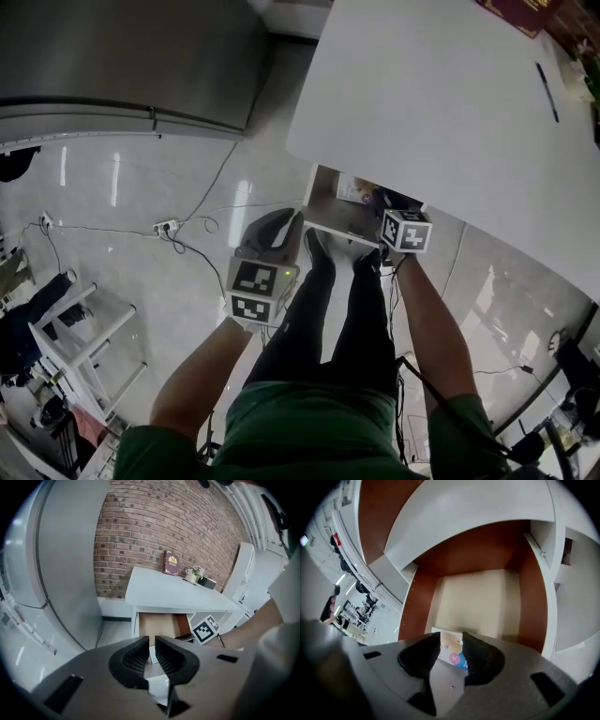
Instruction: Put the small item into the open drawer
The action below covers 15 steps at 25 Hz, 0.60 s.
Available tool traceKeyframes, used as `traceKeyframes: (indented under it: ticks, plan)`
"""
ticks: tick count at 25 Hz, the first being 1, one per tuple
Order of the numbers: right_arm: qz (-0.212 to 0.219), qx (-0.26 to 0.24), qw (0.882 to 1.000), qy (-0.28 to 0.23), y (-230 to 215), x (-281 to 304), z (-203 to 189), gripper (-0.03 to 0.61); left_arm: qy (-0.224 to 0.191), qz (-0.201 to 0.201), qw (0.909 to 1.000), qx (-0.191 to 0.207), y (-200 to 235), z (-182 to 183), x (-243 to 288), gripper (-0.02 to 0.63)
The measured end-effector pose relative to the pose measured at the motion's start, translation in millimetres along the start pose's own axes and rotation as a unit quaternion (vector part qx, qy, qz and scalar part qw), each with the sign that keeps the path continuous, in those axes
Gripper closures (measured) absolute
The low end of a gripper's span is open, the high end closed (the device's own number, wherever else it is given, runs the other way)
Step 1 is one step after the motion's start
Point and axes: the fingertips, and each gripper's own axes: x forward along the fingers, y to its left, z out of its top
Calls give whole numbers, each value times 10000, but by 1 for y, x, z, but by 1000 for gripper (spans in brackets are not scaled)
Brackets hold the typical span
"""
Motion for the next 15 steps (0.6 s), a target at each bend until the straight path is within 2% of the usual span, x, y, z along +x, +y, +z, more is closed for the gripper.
traceKeyframes:
  ticks: [5,10,15]
  plan:
    - [54,-111,9998,-183,11,-23,6,465,1,-14,10000,-54,-8,7,3,577]
    - [316,-314,9980,-444,42,-58,21,500,-115,146,9995,-272,-8,19,5,577]
    - [747,-947,9907,-631,91,-107,39,518,-344,218,9988,-270,-16,46,-4,577]
